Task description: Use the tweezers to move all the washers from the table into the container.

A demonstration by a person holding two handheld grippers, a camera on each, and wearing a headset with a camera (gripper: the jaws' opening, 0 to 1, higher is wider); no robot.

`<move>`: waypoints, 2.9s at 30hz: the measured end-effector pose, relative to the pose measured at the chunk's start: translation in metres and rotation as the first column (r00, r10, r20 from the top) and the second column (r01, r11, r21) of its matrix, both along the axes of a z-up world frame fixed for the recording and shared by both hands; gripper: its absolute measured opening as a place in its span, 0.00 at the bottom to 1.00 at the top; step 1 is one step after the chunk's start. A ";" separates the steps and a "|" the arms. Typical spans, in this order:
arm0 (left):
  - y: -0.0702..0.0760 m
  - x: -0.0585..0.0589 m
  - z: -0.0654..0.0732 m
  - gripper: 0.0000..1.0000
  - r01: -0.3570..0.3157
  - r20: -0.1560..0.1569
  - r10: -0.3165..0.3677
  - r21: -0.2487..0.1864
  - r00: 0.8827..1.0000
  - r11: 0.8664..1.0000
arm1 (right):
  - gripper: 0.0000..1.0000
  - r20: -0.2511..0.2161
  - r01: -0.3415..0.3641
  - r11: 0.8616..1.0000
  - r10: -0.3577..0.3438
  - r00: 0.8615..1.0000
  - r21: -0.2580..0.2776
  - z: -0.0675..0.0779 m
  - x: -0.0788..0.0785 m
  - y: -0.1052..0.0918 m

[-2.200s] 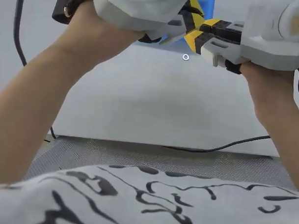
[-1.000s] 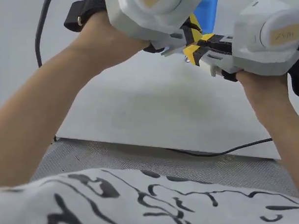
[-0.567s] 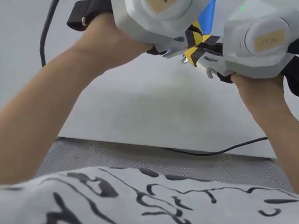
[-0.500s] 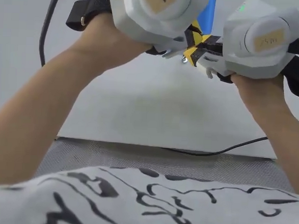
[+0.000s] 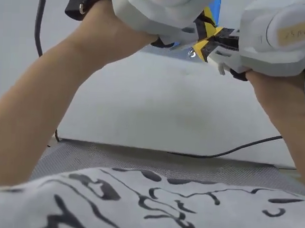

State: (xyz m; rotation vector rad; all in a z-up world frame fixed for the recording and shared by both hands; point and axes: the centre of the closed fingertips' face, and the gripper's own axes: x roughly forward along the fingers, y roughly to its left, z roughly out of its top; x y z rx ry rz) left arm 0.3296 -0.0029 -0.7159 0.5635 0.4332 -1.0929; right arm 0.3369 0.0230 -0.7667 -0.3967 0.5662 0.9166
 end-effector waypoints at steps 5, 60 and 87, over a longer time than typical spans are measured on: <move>0.001 0.000 0.011 0.00 -0.004 0.032 0.004 0.001 0.999 1.000 | 0.03 0.030 0.002 1.000 -0.002 1.000 0.006 0.013 0.003 0.001; 0.000 0.047 -0.031 0.00 -0.101 -0.058 0.102 0.014 0.993 0.995 | 0.03 -0.056 0.033 0.994 -0.039 0.998 -0.105 -0.041 0.052 -0.005; 0.022 0.003 0.035 0.00 -0.027 0.033 0.027 0.005 0.999 1.000 | 0.07 0.092 -0.015 1.000 0.016 0.996 -0.012 0.030 0.011 0.019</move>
